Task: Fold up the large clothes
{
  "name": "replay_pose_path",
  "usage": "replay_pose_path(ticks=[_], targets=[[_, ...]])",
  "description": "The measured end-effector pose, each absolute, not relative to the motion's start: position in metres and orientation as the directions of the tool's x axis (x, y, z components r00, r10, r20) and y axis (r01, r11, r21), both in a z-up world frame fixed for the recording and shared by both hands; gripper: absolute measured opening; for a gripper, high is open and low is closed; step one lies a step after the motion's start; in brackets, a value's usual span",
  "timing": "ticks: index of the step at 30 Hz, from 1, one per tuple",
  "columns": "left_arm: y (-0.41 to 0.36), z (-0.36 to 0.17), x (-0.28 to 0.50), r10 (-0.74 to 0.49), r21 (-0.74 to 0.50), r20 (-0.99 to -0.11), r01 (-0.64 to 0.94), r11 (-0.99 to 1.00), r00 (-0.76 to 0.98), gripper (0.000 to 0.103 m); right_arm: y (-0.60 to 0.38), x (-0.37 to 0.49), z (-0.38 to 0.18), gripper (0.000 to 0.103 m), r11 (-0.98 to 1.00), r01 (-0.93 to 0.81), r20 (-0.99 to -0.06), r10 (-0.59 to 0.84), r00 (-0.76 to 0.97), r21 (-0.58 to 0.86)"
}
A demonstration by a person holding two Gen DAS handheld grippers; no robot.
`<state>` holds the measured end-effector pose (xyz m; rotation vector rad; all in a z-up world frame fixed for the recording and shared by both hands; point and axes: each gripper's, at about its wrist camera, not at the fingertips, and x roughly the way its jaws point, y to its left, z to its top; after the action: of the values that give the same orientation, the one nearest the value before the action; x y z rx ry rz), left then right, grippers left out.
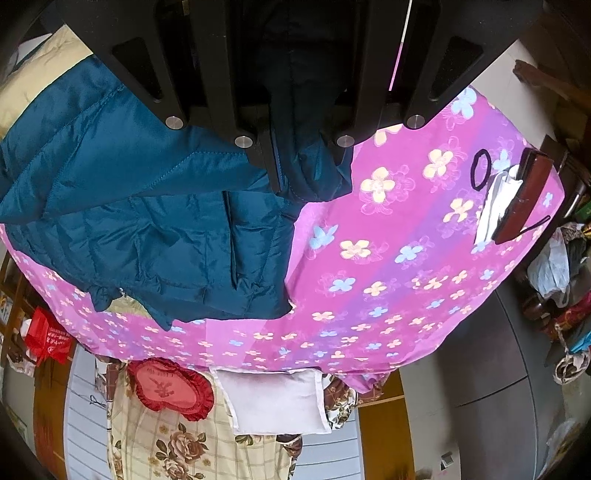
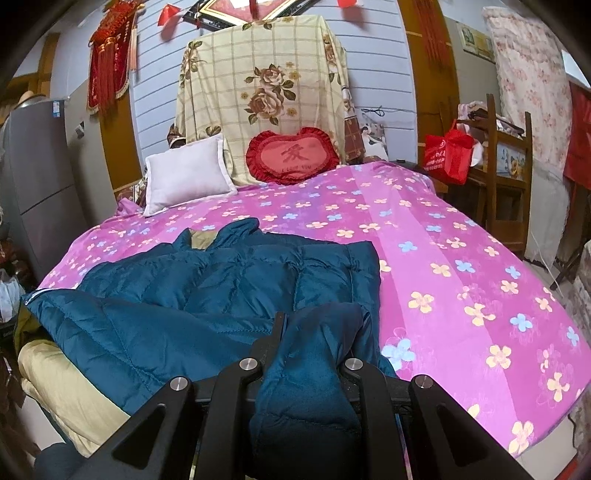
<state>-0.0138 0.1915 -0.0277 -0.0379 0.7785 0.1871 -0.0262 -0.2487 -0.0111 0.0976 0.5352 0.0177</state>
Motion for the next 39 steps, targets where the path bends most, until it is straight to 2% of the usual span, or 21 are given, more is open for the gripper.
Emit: replay_pose_path(ticks=[18, 25, 30, 35, 39], targets=[[0.194, -0.027, -0.016, 0.146, 0.020, -0.697, -0.185, 0.983, 0.702, 0.013, -0.249, -0.028, -0.010, 0.011, 0.996, 0.008, -0.497, 0.040, 0.867, 0.093], [0.207, -0.007, -0.045, 0.107, -0.041, -0.638, -0.173, 0.984, 0.762, 0.011, -0.245, -0.055, 0.008, 0.011, 0.998, -0.007, -0.401, 0.034, 0.915, 0.069], [0.214, 0.025, -0.071, 0.088, -0.073, -0.566, -0.157, 0.985, 0.820, 0.010, -0.251, -0.084, 0.029, 0.011, 0.995, -0.018, -0.329, 0.050, 0.943, 0.098], [0.222, 0.066, -0.078, 0.072, -0.112, -0.488, -0.144, 0.983, 0.870, 0.010, -0.248, -0.100, 0.073, 0.011, 0.997, -0.035, -0.229, 0.051, 0.972, 0.073], [0.220, 0.095, -0.061, 0.091, -0.088, -0.428, -0.141, 0.986, 0.899, 0.010, -0.245, -0.089, 0.106, 0.011, 0.998, -0.047, -0.169, 0.055, 0.984, 0.051]])
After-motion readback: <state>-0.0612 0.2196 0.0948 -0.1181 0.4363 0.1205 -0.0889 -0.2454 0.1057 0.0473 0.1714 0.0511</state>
